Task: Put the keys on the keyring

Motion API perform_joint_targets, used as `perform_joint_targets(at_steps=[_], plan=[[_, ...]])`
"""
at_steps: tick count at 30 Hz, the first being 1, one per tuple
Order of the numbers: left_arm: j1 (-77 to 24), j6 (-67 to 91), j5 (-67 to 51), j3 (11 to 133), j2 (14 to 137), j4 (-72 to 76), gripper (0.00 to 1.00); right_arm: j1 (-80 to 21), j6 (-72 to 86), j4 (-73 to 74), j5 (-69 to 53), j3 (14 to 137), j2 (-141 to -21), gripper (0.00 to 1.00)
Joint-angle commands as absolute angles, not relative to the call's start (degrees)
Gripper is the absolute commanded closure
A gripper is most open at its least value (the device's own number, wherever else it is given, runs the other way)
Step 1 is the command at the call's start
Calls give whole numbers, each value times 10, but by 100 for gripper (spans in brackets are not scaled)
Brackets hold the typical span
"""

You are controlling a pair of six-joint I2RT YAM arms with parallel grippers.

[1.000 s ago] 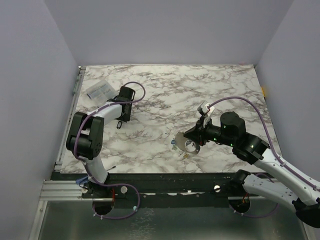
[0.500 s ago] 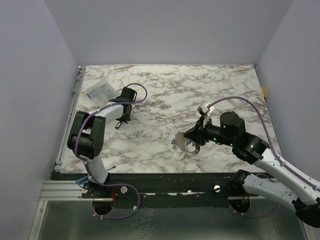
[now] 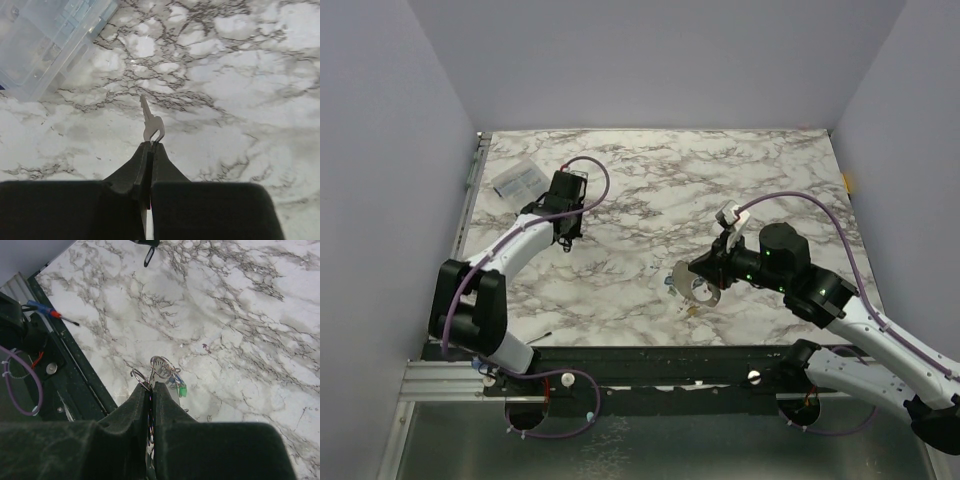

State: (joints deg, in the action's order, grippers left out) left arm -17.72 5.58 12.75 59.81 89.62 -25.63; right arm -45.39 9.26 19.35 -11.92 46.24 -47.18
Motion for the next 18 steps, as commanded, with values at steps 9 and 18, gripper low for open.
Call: perform_joint_targets(at_steps=[9, 18], plan=[[-204, 54, -141, 524, 677, -234, 100, -456, 58, 141, -79, 490, -479, 99], [-279, 52, -204, 496, 621, -220, 100, -456, 31, 164, -60, 531, -493, 100]])
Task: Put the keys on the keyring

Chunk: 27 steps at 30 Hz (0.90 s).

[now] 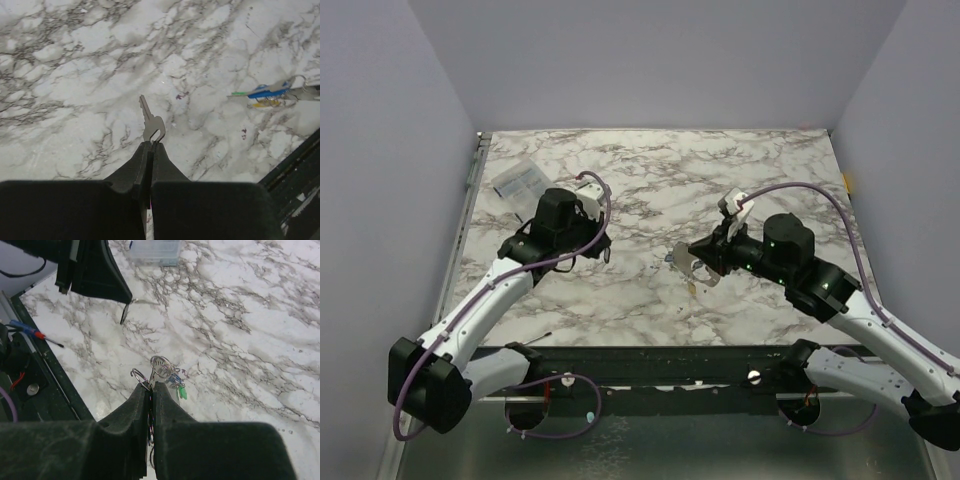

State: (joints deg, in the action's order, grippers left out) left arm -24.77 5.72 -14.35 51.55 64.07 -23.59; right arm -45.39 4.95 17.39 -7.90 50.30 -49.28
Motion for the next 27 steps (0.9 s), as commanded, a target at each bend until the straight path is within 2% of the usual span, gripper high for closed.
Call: perform_joint_targets(at_steps=[1, 5, 13, 17, 21, 27], plan=[[-285, 52, -179, 491, 619, -220, 100, -456, 30, 164, -60, 532, -494, 99], [-289, 77, -10, 468, 644, -222, 100, -456, 28, 165, -63, 529, -497, 99], [-361, 155, 140, 422, 736, -136, 100, -457, 33, 168, -61, 509, -489, 99], [-393, 188, 203, 410, 779, -124, 93, -456, 33, 173, -57, 501, -481, 99], [-404, 224, 207, 387, 805, -109, 87, -456, 33, 174, -59, 495, -476, 99], [-412, 250, 187, 363, 806, -90, 70, -456, 28, 182, -62, 496, -473, 99]])
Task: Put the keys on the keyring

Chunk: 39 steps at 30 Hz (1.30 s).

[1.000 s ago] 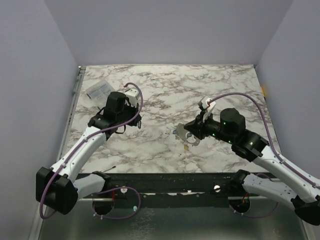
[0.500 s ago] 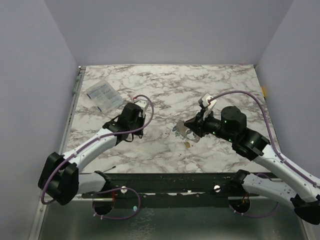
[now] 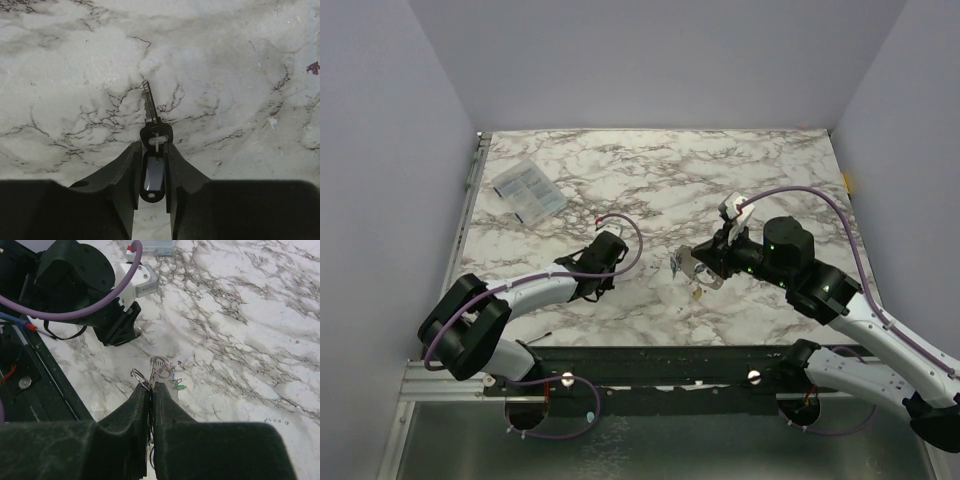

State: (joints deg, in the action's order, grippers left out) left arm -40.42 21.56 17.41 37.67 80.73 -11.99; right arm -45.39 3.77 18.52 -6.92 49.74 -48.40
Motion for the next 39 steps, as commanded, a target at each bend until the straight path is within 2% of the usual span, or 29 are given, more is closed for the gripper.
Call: perform_joint_targets(at_steps=[1, 5, 8, 14, 20, 25, 35, 39], plan=[[-412, 252, 184, 363, 808, -90, 67, -456, 27, 182, -62, 496, -472, 100], [-414, 263, 178, 361, 803, -92, 60, -456, 27, 182, -62, 497, -472, 99], [-416, 265, 176, 361, 790, -92, 60, -456, 30, 184, -66, 496, -471, 99], [-420, 258, 174, 381, 793, -108, 66, -456, 31, 185, -68, 496, -469, 99], [-427, 259, 176, 404, 809, -124, 67, -456, 31, 189, -70, 498, -469, 99], [-431, 270, 181, 413, 820, -134, 74, -456, 31, 190, -71, 497, -468, 99], [-436, 287, 212, 421, 831, -156, 73, -456, 32, 190, -74, 495, -469, 99], [-439, 287, 212, 421, 838, -157, 80, -456, 33, 189, -76, 493, -470, 99]])
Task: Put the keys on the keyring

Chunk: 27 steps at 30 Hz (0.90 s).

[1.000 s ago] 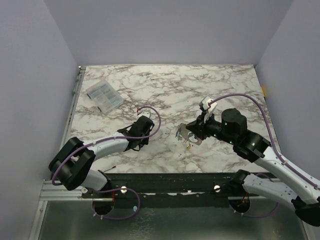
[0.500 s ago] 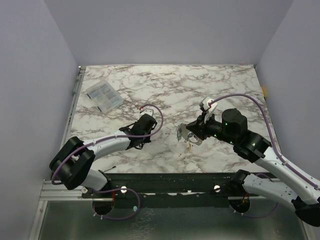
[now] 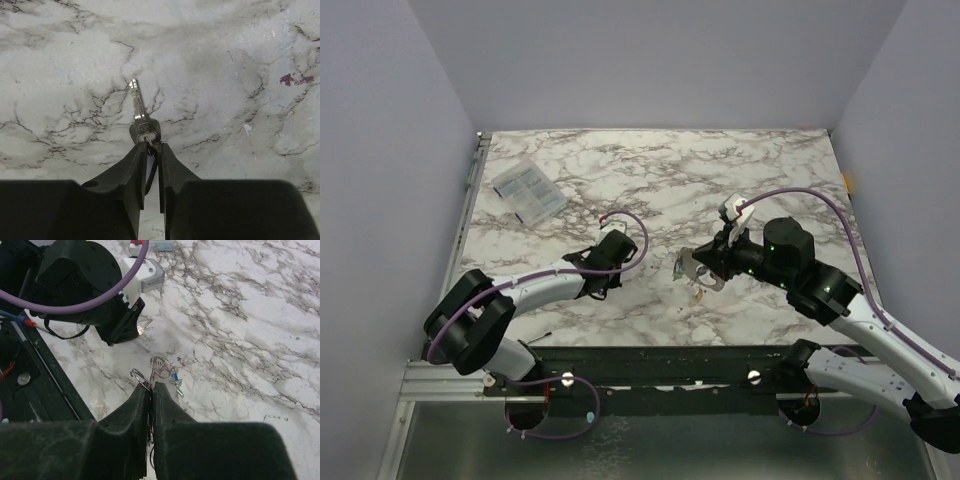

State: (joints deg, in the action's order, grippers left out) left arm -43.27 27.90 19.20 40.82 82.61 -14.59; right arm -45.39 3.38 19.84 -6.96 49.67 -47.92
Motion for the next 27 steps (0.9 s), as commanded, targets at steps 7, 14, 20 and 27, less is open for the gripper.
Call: perform_joint_targets(at_steps=[7, 14, 20, 27], plan=[[-441, 288, 218, 419, 842, -158, 90, -456, 33, 188, -75, 493, -470, 99], [-444, 274, 197, 429, 828, -164, 100, -456, 35, 185, -73, 493, -474, 100], [-444, 229, 140, 438, 766, -186, 100, -456, 36, 181, -66, 496, -475, 99], [-449, 167, 88, 466, 664, -238, 100, -456, 11, 188, -61, 530, -491, 99]])
